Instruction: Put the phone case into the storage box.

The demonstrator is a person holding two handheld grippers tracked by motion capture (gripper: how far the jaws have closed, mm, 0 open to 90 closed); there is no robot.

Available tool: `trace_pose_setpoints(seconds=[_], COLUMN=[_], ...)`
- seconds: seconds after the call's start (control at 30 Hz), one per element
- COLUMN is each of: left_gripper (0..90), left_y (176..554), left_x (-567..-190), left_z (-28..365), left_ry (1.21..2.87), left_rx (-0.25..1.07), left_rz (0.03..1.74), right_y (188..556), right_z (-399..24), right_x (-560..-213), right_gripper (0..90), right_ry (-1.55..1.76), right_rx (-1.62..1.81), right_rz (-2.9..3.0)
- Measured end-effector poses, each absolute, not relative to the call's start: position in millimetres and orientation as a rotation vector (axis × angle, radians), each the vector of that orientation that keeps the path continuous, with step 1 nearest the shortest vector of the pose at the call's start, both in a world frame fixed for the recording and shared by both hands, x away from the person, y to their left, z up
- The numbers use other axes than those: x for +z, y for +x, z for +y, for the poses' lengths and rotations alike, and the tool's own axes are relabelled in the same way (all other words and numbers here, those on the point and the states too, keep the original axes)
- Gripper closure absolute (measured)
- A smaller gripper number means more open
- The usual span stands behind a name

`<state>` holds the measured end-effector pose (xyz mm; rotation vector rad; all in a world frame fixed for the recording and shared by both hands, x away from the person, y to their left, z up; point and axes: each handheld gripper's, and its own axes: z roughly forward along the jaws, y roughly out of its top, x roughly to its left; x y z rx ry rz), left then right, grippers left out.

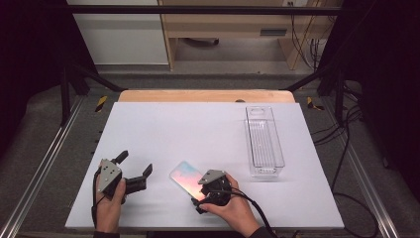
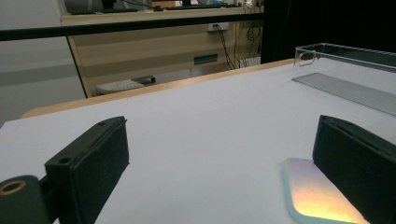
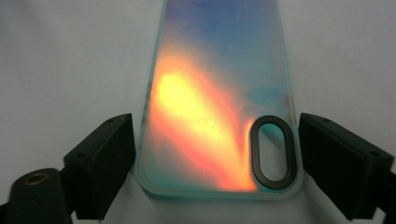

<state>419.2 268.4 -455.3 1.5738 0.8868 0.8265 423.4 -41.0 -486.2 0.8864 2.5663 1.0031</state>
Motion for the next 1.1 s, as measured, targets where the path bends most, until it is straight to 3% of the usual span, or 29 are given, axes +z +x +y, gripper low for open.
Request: trace_pose_setpoints(seconds=[0.03,0.47,1.1], left_gripper=[3.1,3.1,3.1], left_y=[419.4,417.1,415.8], left_x=[-455.4,-454.2,-453.6], left_z=[268.3,266.1,259.5], left_ry=[1.574,1.561,1.582], left_rx=[0.826,0.835,0.844], left_rz=[0.887,0.879,0.856], right_y=[423.1,434.4,460.5], right_z=[-43.8,-44.8,-58.2], right_x=[-486.3,-480.0,-438.4], right_gripper=[16.8,17.7,17.8], right_ry=[0.894,0.932,0.925], right_rx=[1.022,1.014,0.989], right_rz=[2.552,2.592,2.653])
